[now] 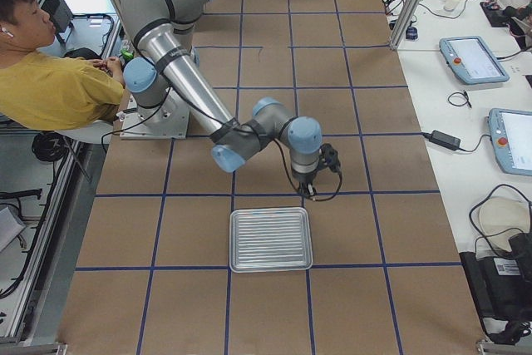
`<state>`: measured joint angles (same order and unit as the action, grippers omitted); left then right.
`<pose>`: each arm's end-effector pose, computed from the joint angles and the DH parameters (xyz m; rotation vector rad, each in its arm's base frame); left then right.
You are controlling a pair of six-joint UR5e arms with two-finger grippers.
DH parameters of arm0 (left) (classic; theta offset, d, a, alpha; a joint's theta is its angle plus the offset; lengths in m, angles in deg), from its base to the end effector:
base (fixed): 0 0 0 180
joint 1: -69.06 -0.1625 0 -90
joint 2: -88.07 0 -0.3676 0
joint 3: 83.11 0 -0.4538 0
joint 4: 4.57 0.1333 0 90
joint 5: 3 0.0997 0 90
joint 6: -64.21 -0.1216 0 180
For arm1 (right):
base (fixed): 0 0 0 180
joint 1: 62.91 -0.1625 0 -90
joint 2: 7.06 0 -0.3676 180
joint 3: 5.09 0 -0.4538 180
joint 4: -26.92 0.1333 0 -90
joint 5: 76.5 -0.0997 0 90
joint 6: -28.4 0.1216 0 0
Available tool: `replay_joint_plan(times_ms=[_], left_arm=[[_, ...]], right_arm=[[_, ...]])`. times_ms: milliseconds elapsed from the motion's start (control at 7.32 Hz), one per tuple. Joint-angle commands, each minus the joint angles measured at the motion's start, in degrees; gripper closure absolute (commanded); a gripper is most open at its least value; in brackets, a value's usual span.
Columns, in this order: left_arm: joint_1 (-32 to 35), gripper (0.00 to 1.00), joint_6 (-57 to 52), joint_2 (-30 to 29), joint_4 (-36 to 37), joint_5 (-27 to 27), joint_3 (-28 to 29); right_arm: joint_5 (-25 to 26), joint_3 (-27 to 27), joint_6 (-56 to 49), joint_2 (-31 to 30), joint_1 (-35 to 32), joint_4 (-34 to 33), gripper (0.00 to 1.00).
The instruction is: Place bearing gear from tray to pile
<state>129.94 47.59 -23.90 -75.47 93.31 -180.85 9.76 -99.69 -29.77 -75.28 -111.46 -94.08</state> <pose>0.1908 -0.5890 0.1413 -0.3212 3.0780 0.3311 -0.3258 -0.5823 0.1893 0.4574 -3.0843 0.1589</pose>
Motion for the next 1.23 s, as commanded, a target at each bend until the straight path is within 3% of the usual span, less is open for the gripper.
replay_joint_plan(times_ms=[0,410,820,957,1093], left_arm=[[-10.05,1.00,-12.86,-1.83,0.15,1.77,-0.26],[-13.25,1.00,-18.09,-5.52,0.15,1.86,-0.44],[-13.16,1.00,-20.20,-6.15,0.07,1.77,-1.57],[-13.07,0.69,-21.69,-6.15,0.07,1.77,-1.67],[-13.07,0.59,-21.96,-6.23,0.07,1.69,-1.67]], right_arm=[[0.48,-0.15,23.67,-6.90,-19.65,7.79,0.87],[-0.05,0.02,58.13,-6.40,-45.93,6.58,0.87],[0.40,0.02,85.42,4.36,-64.08,-5.68,0.87],[-0.39,0.11,89.94,8.42,-66.56,-11.04,0.81],[-0.39,-0.32,90.51,8.63,-67.72,-10.84,0.79]])
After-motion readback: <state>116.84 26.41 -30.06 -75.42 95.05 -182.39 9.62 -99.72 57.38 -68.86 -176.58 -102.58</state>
